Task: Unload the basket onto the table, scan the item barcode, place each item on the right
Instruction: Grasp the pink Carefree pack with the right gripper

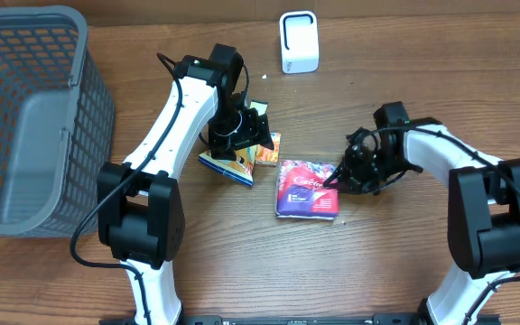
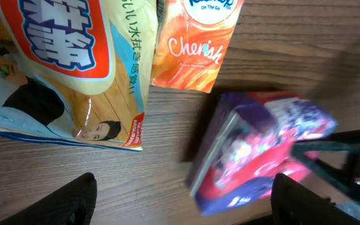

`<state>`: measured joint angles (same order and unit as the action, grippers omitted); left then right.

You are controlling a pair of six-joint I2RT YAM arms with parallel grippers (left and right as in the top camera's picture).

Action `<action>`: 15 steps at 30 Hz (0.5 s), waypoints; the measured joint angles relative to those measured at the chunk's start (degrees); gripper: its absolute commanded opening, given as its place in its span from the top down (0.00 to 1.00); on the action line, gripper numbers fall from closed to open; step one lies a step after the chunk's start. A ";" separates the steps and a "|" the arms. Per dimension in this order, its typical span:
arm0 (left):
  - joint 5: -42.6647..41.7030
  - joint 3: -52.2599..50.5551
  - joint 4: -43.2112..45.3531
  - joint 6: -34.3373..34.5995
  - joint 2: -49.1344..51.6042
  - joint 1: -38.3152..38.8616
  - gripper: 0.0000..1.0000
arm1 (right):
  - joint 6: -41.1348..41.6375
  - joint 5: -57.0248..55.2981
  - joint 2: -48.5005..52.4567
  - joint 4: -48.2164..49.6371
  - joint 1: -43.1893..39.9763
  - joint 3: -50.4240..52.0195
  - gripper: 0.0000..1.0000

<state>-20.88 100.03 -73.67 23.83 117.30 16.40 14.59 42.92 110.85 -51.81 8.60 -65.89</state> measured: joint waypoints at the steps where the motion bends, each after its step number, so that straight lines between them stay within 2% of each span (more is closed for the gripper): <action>1: 0.00 0.00 -0.02 0.00 0.00 0.00 0.18 | 0.07 -1.57 0.00 -1.99 -0.26 -1.22 0.96; 9: 0.15 0.00 0.44 0.00 0.00 0.00 0.17 | 0.87 -26.12 -0.04 -21.24 -1.01 -19.50 0.96; 15: 0.15 0.00 0.70 0.00 0.00 0.00 0.17 | 6.93 -47.65 -0.28 -34.40 0.46 -29.83 0.96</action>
<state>-20.73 100.03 -72.97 23.83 117.30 16.40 21.52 -4.73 110.56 -86.21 9.06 -95.72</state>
